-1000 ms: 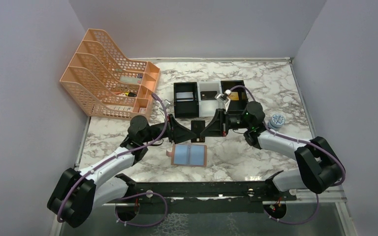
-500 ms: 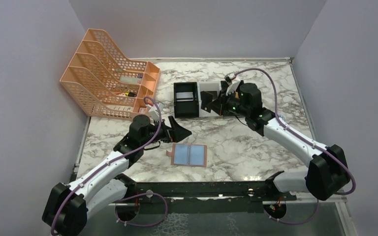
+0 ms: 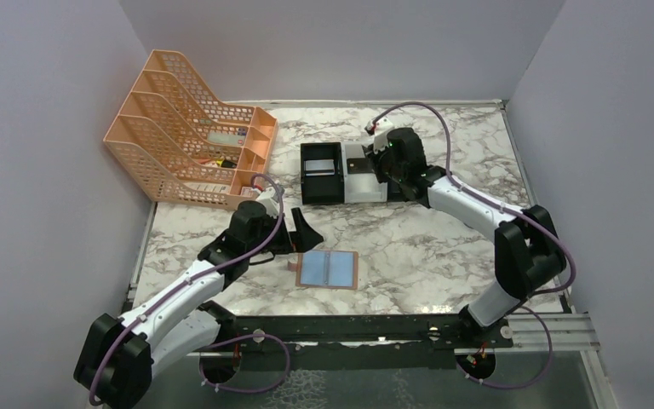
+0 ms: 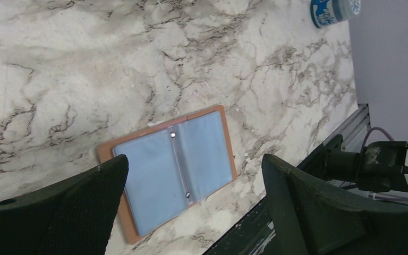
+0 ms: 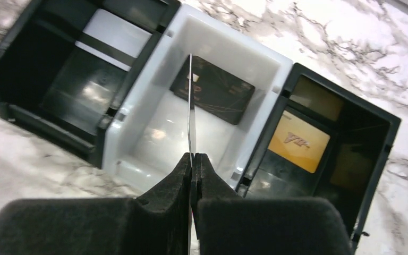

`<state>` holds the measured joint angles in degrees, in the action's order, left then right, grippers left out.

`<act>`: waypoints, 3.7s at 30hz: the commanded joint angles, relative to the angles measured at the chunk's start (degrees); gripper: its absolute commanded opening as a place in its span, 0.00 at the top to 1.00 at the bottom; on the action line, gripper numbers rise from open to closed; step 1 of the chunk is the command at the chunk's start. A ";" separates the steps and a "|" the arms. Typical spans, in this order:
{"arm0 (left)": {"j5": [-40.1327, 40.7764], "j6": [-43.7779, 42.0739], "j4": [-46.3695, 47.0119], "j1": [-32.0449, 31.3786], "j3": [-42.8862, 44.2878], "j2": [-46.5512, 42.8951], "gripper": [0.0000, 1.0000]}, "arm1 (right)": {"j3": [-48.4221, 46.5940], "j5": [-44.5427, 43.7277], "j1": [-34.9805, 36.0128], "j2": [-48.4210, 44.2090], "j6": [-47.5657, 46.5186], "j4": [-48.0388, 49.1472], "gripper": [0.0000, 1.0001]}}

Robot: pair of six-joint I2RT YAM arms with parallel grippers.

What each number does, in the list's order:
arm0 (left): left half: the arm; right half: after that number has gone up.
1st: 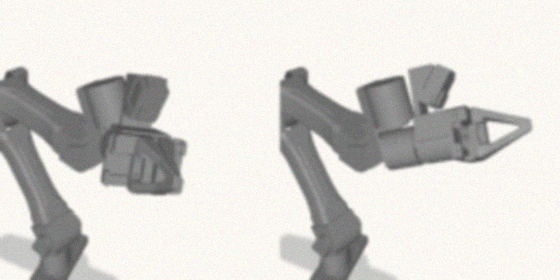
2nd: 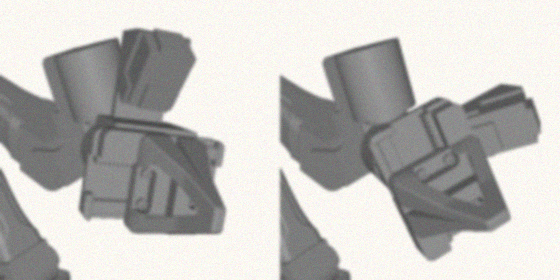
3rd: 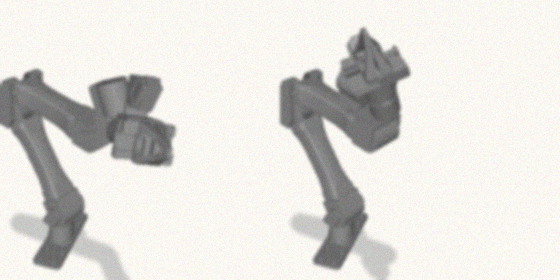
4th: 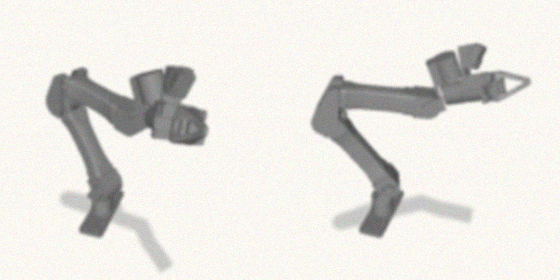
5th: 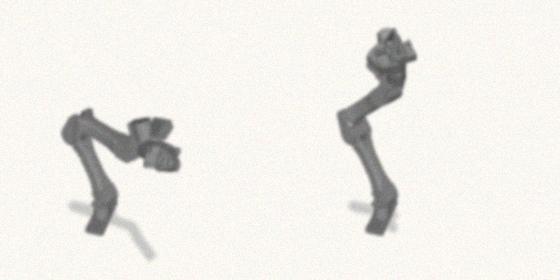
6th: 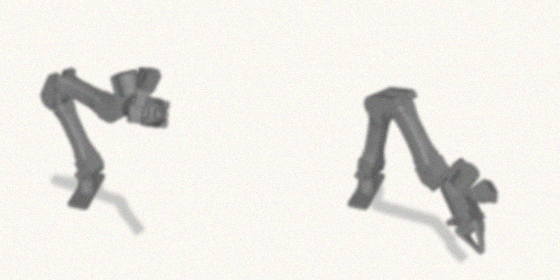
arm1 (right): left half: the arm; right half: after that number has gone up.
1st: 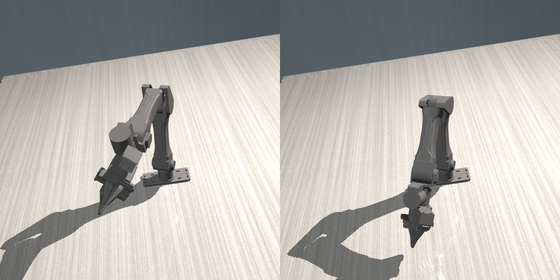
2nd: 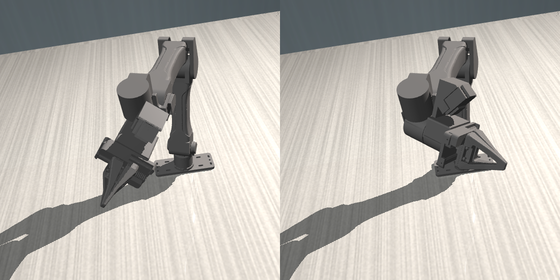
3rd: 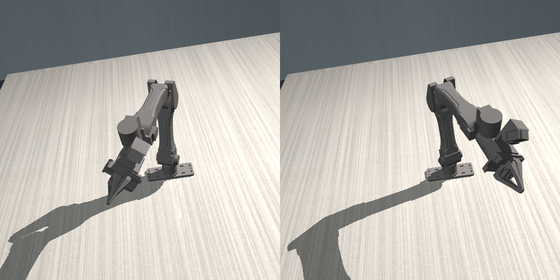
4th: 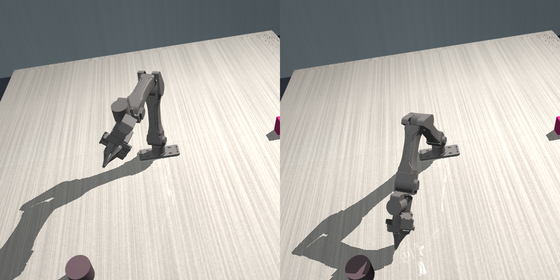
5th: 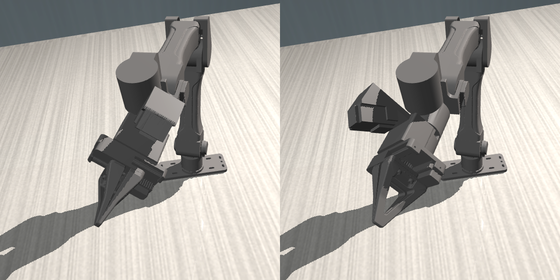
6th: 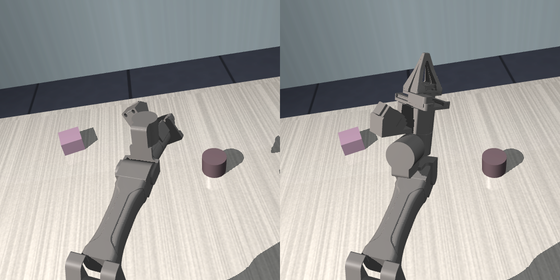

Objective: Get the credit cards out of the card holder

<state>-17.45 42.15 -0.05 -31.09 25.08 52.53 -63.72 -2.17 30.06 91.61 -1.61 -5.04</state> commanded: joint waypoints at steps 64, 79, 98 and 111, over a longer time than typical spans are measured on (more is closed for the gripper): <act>1.96 -7.44 -6.46 0.15 4.45 5.69 0.01 | -7.58 -6.96 1.58 23.43 -38.63 14.11 0.63; 0.26 -5.20 -6.98 0.15 2.94 6.34 0.02 | -2.66 2.24 1.58 5.21 -3.51 7.27 0.49; 4.10 -6.49 -9.15 -5.34 5.64 16.76 0.26 | 33.09 32.24 6.45 -15.56 46.84 10.64 0.60; 7.87 -7.21 -12.62 -7.53 7.35 18.57 0.32 | 35.13 36.65 7.34 -7.13 48.63 16.44 0.65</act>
<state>-12.08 36.18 -10.50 -38.02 30.65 70.19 -28.60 31.79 36.82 82.59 46.33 7.90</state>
